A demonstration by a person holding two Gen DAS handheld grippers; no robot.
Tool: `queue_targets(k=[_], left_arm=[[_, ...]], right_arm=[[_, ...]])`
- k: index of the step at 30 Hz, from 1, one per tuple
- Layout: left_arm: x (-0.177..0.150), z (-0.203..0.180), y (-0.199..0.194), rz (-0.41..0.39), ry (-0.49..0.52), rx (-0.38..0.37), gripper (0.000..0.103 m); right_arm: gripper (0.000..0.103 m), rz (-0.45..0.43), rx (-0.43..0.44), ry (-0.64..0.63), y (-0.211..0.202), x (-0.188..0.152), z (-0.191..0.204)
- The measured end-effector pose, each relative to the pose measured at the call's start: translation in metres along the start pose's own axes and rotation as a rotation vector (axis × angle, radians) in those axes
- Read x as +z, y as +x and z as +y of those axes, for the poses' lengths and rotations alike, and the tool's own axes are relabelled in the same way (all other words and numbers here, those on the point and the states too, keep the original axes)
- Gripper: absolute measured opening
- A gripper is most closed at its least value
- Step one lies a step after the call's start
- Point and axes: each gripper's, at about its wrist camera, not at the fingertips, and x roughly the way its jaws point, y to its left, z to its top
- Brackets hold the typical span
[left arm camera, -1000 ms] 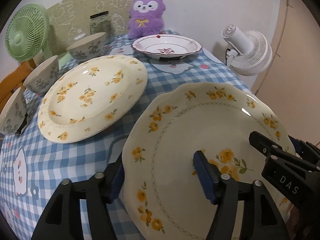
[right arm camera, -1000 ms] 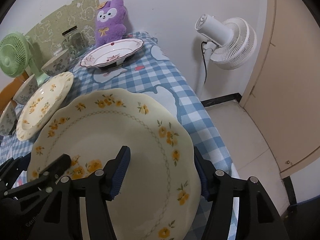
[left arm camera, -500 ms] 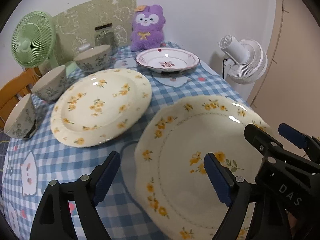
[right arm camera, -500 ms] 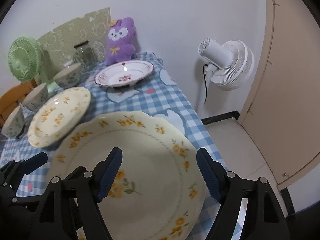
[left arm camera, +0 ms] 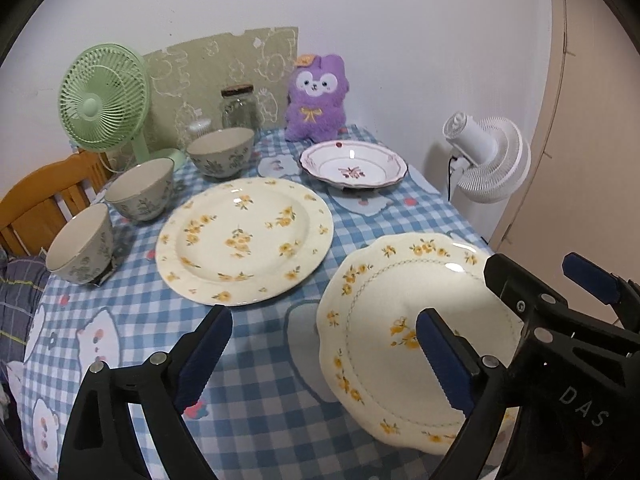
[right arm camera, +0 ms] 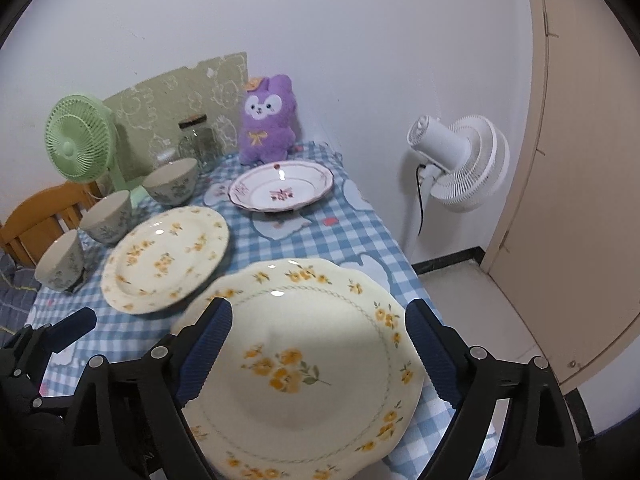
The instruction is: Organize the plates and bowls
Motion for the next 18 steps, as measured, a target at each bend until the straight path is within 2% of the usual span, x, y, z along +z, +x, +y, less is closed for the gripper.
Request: queue_targets(k=[10,18], left_arm=[[-0.002,0.016,-0.042,-0.068,0.004,0.027,0.094],[-0.003,0.033,-0.066,-0.109,0.008,0.061,0.094]], right_arm=[[0.093,-0.063,0.029,-0.025,-0.039,0.003,0.023],[0.096,-0.080,0.038,-0.030,-0.059,0.004,0.045]])
